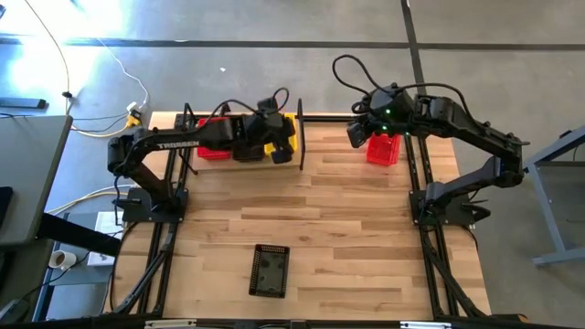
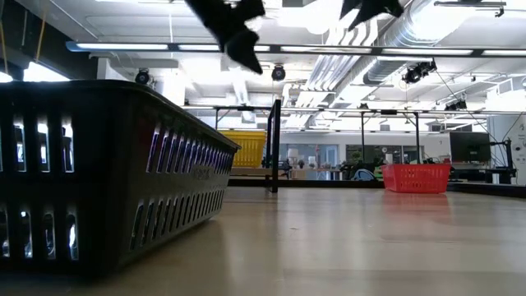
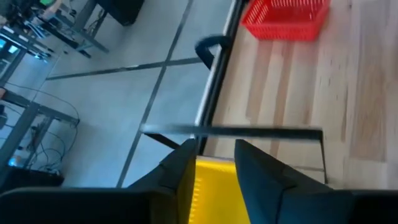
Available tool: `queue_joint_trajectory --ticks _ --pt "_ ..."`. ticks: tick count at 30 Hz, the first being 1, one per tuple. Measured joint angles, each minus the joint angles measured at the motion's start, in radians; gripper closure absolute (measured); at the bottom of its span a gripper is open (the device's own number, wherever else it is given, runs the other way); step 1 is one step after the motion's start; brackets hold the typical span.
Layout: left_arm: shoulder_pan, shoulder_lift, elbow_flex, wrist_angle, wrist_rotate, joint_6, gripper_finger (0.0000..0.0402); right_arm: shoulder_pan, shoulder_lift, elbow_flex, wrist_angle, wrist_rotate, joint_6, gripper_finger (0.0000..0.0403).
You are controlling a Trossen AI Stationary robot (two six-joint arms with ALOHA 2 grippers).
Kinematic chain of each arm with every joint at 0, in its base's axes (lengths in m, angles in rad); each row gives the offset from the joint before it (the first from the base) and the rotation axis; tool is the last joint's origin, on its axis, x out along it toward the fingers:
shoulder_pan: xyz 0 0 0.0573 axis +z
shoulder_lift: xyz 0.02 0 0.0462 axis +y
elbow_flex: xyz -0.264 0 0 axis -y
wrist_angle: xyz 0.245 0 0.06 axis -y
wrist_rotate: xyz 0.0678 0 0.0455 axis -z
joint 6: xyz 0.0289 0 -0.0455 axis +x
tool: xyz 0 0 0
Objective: Stack baskets on shelf by color
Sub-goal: Stack the red bin on top of the red bin
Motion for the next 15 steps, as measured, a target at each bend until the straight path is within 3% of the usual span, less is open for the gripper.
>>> queue_joint_trajectory --ticks 6,15 --pt "0.012 0.000 0.139 -0.157 0.002 -0.008 0.0253 -0.045 0.003 0.000 -0.136 0.085 0.148 0.0256" --pt "0.065 0.000 0.264 -0.310 -0.002 0.008 0.0221 -0.227 0.046 0.000 -0.231 0.050 0.257 0.0256"
